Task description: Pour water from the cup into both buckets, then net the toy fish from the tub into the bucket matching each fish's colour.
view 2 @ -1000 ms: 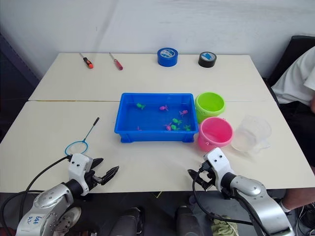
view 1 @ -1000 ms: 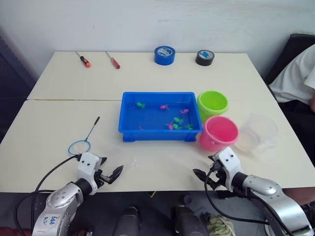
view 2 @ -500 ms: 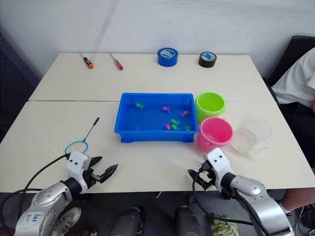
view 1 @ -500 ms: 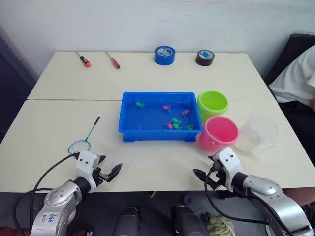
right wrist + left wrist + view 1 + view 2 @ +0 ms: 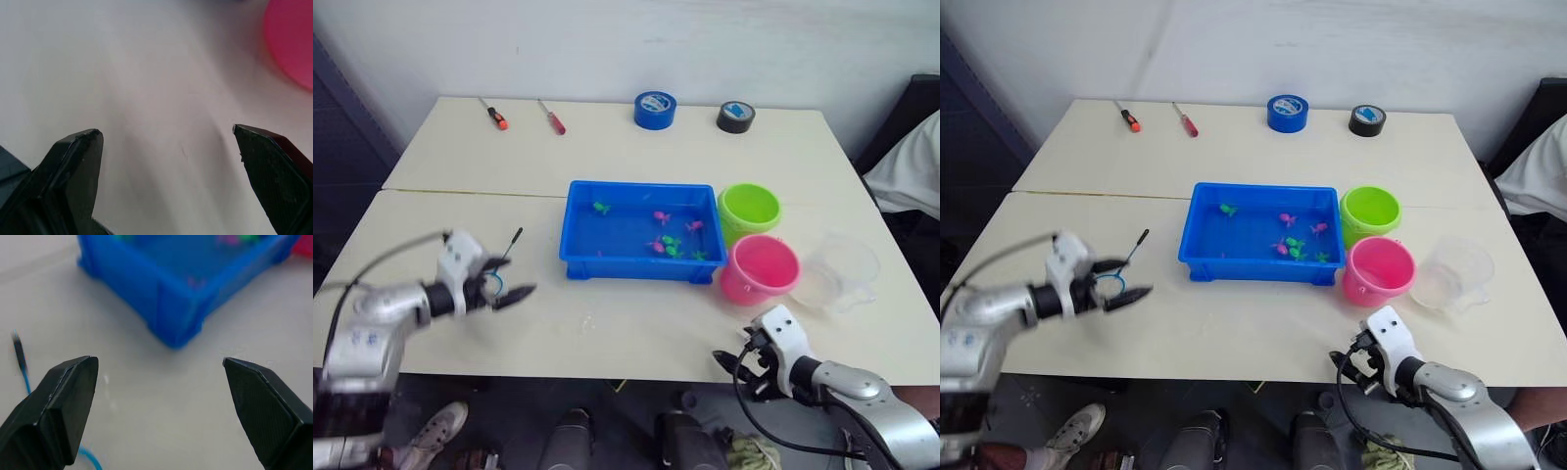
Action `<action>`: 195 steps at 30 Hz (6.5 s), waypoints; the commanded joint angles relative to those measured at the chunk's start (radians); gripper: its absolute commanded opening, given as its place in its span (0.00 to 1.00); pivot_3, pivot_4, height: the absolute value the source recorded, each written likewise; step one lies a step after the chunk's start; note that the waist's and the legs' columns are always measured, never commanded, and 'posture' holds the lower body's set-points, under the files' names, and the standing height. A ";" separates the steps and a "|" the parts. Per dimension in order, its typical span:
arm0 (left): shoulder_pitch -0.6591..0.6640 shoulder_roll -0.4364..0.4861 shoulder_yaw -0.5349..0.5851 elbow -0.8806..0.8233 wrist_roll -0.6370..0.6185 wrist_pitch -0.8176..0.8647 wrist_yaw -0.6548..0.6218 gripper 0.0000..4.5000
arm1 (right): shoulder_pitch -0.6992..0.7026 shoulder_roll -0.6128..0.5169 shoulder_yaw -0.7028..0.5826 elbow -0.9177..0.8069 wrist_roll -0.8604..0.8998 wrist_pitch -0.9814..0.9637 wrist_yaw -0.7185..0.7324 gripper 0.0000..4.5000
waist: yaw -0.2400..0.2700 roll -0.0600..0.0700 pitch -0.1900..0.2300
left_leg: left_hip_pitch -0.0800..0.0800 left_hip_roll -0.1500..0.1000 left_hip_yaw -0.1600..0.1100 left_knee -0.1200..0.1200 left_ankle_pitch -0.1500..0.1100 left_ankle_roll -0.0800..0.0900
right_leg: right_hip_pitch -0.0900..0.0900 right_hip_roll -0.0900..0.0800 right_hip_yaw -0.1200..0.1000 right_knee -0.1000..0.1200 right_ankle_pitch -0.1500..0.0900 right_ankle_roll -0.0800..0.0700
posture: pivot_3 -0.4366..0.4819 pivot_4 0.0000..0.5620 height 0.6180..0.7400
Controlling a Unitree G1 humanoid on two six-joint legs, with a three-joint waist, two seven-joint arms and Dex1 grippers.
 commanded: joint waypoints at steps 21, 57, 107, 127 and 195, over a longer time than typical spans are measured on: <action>-0.415 -0.267 -0.322 0.297 0.110 -0.210 -0.258 0.99 | -0.141 0.580 -0.254 -0.156 -0.265 0.111 -0.759 1.00 | -0.029 0.006 -0.003 | 0.001 0.000 0.007 0.001 0.002 -0.003 | -0.010 0.016 0.007 0.015 0.001 0.003 | 0.48 0.27 0.95; -0.531 -0.330 -0.316 0.422 0.152 -0.260 -0.320 0.99 | -0.419 0.774 -0.368 0.226 -0.165 -0.324 -1.060 1.00 | -0.033 0.006 -0.003 | -0.001 0.000 0.010 0.001 0.007 -0.004 | -0.017 0.017 0.010 0.025 0.000 0.002 | 0.48 0.27 0.95; -0.497 -0.305 -0.291 0.332 0.146 -0.203 -0.279 0.99 | -0.593 0.537 -0.338 0.659 -0.200 -0.652 -0.977 1.00 | -0.058 0.007 -0.003 | 0.000 0.000 0.010 0.000 0.008 -0.005 | -0.018 0.018 0.011 0.026 0.000 0.002 | 0.48 0.27 0.95; -0.466 -0.297 -0.289 0.279 0.144 -0.174 -0.257 0.99 | -0.609 0.475 -0.324 0.714 -0.204 -0.659 -0.915 1.00 | -0.057 0.007 -0.003 | 0.000 0.000 0.011 0.001 0.008 -0.005 | -0.018 0.018 0.011 0.027 0.000 0.002 | 0.48 0.27 0.95; -0.421 -0.309 -0.293 0.238 0.143 -0.166 -0.237 1.00 | -0.444 0.580 -0.330 0.432 -0.204 -0.493 -0.968 0.99 | -0.042 0.007 -0.003 | 0.000 0.000 0.010 0.000 0.008 -0.005 | -0.017 0.018 0.011 0.026 0.000 0.002 | 0.48 0.27 0.95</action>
